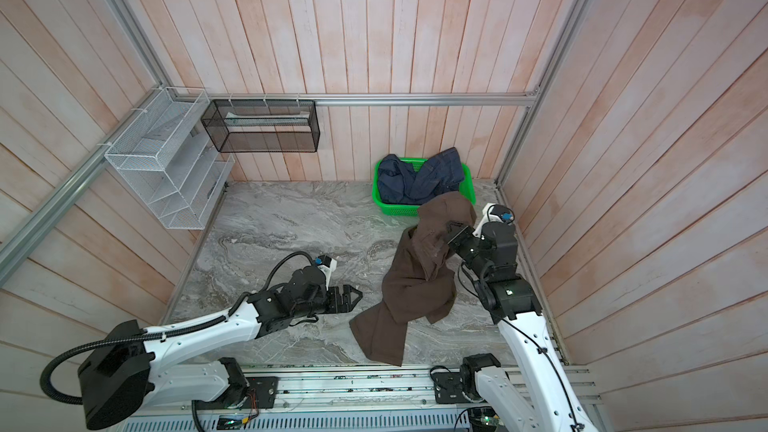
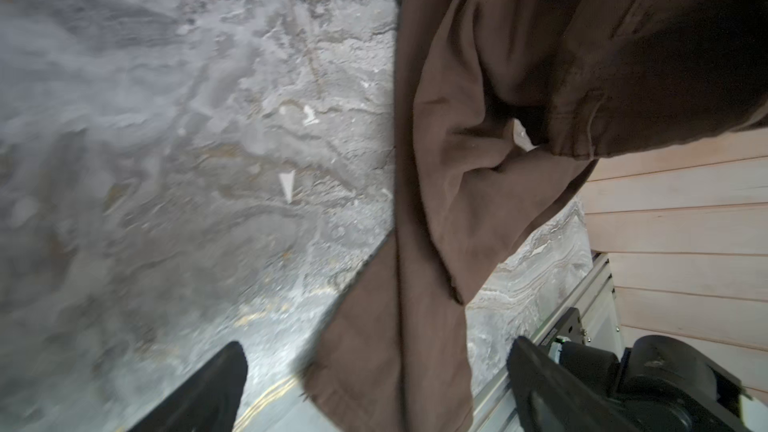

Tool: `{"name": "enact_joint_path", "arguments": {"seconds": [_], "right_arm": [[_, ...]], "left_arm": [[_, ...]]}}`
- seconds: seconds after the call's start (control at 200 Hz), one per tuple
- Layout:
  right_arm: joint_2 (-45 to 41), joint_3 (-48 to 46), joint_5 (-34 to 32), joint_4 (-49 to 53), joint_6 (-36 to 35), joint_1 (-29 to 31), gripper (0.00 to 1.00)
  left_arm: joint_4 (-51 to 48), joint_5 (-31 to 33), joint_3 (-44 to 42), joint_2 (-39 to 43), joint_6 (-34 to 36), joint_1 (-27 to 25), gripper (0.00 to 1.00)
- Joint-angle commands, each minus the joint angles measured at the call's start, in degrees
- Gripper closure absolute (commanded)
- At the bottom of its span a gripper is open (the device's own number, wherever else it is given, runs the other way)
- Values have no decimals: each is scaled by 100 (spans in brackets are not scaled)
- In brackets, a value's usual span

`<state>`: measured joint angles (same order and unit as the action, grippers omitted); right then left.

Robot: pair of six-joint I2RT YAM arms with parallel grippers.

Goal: Fold and stack the trousers
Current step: 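Grasp a trouser leg hem with the left gripper while right holds waistband, then pull the trousers apart with both grippers to stretch them flat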

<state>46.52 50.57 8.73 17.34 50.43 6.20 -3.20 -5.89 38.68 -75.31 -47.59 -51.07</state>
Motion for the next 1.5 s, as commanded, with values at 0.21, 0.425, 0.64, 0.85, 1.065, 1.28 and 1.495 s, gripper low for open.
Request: {"name": "enact_joint_path", "arguments": {"seconds": [0.21, 0.425, 0.64, 0.85, 1.065, 1.28, 1.495], "right_arm": [[-213, -100, 1118, -222, 299, -1048, 100], [-179, -122, 1192, -408, 482, -1096, 100], [-143, -132, 1210, -455, 509, -1103, 100], [-160, -185, 1289, -546, 624, -1116, 100], [-239, -240, 1518, -715, 930, -1147, 100], [-435, -500, 2016, -1103, 1773, -1155, 100], [-733, -1095, 2439, -1617, 3210, -1161, 100]], "left_arm": [[1259, -815, 1226, -1913, 166, -263, 0], [1361, -1146, 1650, -2688, 189, -316, 7], [1601, -1421, 1946, -3340, 95, -316, 24], [1524, -1137, 1864, -3225, 223, -316, 79], [457, 252, 718, -1126, 448, 285, 100], [-2196, 1904, 488, 1998, 1008, 1492, 100], [-4005, 2703, 1467, 3272, 1777, 2793, 100]]}}
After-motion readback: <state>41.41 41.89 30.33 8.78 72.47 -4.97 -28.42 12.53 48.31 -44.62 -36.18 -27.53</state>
